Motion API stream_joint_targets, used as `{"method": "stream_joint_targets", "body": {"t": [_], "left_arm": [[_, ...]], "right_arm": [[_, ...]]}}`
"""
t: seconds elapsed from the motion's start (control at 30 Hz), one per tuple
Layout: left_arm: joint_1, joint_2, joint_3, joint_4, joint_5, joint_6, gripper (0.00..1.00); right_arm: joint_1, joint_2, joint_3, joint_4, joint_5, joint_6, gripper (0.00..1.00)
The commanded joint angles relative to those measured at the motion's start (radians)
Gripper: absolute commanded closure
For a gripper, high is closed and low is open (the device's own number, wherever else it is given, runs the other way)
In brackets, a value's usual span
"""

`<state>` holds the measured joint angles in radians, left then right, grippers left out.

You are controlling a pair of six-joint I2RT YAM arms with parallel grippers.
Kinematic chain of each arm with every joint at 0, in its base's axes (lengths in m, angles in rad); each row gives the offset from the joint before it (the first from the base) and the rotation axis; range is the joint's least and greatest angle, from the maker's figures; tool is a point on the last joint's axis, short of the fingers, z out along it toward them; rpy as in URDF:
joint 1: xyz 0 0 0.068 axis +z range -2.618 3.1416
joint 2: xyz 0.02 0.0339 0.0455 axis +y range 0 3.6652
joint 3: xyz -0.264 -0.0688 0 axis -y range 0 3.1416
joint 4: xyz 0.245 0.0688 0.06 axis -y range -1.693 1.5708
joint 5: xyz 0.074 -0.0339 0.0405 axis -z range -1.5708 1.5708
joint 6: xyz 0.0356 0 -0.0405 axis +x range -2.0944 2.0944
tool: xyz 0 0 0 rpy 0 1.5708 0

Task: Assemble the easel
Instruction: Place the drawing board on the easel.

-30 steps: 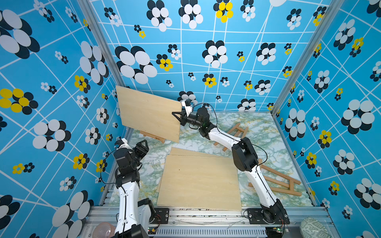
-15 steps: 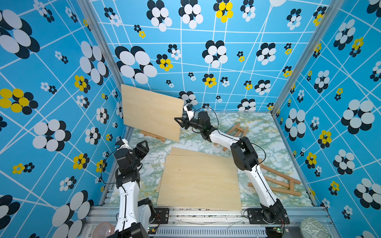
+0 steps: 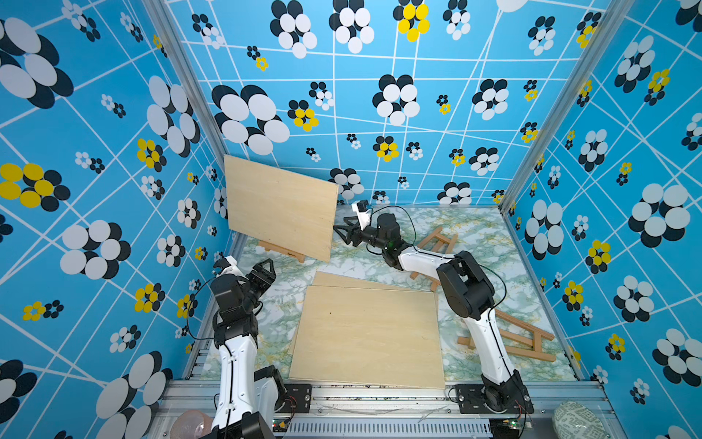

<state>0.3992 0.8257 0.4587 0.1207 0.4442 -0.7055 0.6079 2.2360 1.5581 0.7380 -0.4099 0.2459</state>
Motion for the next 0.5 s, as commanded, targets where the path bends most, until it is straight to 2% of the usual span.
{"method": "stream_joint_targets", "body": {"t": [0.0, 0.07, 0.13, 0.2, 0.3, 0.37, 0.47], "left_arm": [[0.001, -0.040, -0.002, 0.009, 0.037, 0.036, 0.28], [-0.012, -0.059, 0.008, -0.014, 0.042, 0.057, 0.28], [-0.032, -0.069, 0.033, -0.062, 0.046, 0.076, 0.28], [-0.061, -0.068, 0.067, -0.114, 0.061, 0.100, 0.28], [-0.136, -0.061, 0.119, -0.209, 0.052, 0.142, 0.28], [-0.200, -0.040, 0.146, -0.257, 0.046, 0.160, 0.28], [-0.334, 0.008, 0.181, -0.309, 0.014, 0.194, 0.28]], "right_arm": [[-0.033, -0.195, -0.138, 0.084, 0.046, 0.001, 0.28], [-0.058, -0.303, -0.254, 0.067, 0.061, 0.029, 0.27], [-0.098, -0.433, -0.357, -0.060, 0.102, 0.089, 0.24], [-0.146, -0.545, -0.386, -0.337, 0.151, 0.147, 0.25], [-0.200, -0.660, -0.324, -0.864, 0.250, 0.162, 0.24], [-0.231, -0.694, -0.300, -1.074, 0.238, 0.136, 0.23], [-0.262, -0.763, -0.332, -1.231, 0.251, 0.133, 0.21]]}}
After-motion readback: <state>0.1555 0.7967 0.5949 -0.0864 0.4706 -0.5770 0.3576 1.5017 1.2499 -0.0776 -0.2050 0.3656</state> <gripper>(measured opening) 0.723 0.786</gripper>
